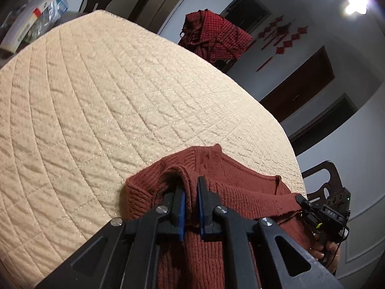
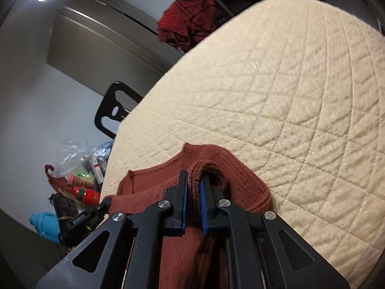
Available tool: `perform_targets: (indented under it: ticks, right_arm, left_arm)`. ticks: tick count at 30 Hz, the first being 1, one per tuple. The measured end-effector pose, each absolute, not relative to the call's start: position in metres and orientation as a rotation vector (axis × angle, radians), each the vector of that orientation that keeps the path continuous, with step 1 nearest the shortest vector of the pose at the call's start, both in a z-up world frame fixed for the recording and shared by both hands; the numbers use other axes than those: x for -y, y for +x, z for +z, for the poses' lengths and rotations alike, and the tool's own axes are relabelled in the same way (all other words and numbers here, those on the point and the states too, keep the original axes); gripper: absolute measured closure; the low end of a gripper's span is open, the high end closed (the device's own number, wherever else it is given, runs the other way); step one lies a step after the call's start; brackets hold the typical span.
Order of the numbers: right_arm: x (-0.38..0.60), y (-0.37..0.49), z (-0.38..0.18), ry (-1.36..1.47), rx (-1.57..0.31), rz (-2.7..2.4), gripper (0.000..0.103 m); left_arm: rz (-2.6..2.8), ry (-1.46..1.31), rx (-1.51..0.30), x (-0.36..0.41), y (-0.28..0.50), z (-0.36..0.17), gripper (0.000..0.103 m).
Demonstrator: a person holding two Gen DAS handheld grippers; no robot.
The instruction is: Fold small clothes
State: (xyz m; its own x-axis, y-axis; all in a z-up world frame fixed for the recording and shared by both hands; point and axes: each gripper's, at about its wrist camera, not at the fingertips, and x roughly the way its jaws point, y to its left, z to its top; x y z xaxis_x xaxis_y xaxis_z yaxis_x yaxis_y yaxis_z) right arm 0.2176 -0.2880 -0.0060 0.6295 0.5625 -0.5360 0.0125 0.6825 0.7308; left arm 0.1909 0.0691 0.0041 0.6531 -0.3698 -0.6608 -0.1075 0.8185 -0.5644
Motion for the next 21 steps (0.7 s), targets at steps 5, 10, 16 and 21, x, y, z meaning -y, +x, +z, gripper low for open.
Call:
perform_targets:
  ticks: [5, 10, 16, 21]
  right_arm:
    - [0.293, 0.218, 0.000, 0.778, -0.805, 0.345, 0.084]
    - [0.293, 0.208, 0.022, 0.700, -0.742, 0.322, 0.084]
    - [0.273, 0.171, 0.038, 0.513, -0.710, 0.327, 0.084]
    - [0.256, 0.131, 0.028, 0.372, -0.739, 0.318, 0.084]
  left_arm:
    - [-0.128, -0.603, -0.800, -0.075, 0.187, 0.019, 0.069]
    - [-0.093, -0.571, -0.733, -0.082, 0.175, 0.037, 0.067]
    - [-0.148, -0.451, -0.731, -0.058, 0.146, 0.042, 0.067]
    - [-0.195, -0.344, -0.776, -0.034, 0.116, 0.029, 0.067]
